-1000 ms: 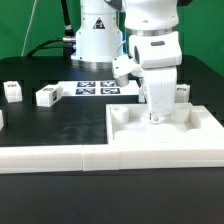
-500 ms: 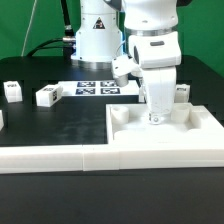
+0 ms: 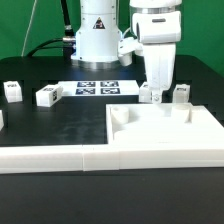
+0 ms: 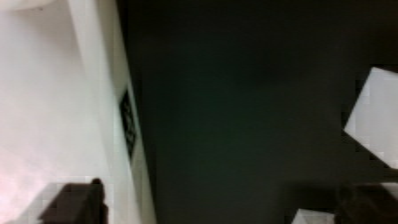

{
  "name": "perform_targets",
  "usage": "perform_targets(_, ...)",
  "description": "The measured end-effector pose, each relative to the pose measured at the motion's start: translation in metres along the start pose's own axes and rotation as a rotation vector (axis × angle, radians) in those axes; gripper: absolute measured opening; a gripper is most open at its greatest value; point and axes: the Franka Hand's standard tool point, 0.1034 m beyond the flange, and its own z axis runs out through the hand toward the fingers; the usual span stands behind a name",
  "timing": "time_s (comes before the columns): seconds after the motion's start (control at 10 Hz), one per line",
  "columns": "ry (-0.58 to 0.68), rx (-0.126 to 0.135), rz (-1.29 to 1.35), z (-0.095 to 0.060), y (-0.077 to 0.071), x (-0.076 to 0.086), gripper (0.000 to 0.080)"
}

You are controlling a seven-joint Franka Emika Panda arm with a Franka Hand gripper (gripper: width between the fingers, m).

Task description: Assemble one leg

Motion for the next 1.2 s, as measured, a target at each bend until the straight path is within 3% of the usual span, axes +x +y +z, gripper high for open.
perform_targets(0.4,0.007,-0.006,0.286,0.001,-0.001,0.002,0.0649)
perform_targets(0.5,0.028,-0.039,0.412,0.003,-0.008,0.005,0.0649)
perform_targets(0.6,0.038,-0.047,0.595,0.003,-0.020,0.008,0.0649)
perform_targets(0.8,0.054,-0.049,0.812,0.003,-0.027,0.017,0.0649)
perform_targets(1.2,0.091,0.003,1.356,0.005,-0.036,0.037,0.0649)
